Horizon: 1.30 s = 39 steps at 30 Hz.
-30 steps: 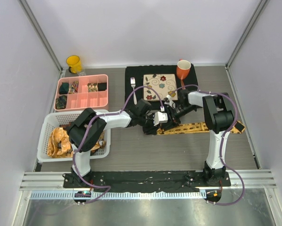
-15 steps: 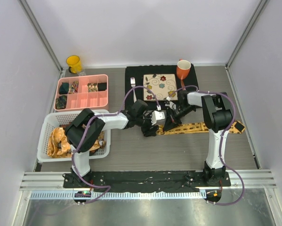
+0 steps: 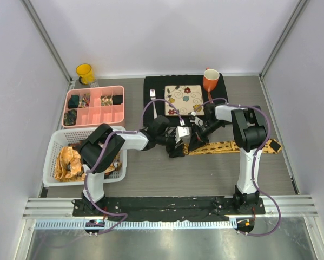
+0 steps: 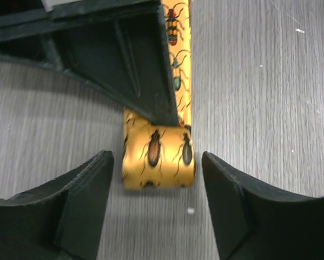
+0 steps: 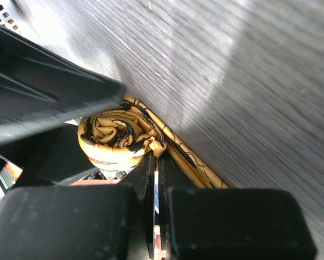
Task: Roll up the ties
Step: Roll the tie at the center of the board.
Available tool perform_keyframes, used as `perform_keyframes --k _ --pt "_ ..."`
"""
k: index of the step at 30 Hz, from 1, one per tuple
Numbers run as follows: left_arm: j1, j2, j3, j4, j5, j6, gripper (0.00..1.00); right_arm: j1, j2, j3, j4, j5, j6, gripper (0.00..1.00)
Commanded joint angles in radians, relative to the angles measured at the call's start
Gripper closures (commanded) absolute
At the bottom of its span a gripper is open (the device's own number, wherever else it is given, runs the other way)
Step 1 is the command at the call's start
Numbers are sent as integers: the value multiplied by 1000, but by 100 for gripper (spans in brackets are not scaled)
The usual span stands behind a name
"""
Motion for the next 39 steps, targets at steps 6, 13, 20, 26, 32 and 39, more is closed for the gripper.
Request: perform_keyframes --k 6,13,20,26,32,39 --pt "-30 25 46 -5 -14 45 66 29 51 1 64 159 -36 97" --pt "-36 -35 20 -242 -94 152 80 -11 -83 42 -39 50 -84 58" --pt "-53 -12 72 -333 -160 166 79 -14 -168 -1 -73 -115 -63 48" --pt "-56 14 109 -375 -169 186 79 4 -139 7 -44 -142 -27 48" --pt "-57 22 123 -398 -166 191 74 27 -79 12 -7 -65 -20 57" --pt "-57 20 129 -416 -166 197 63 23 -44 -5 21 36 -27 96"
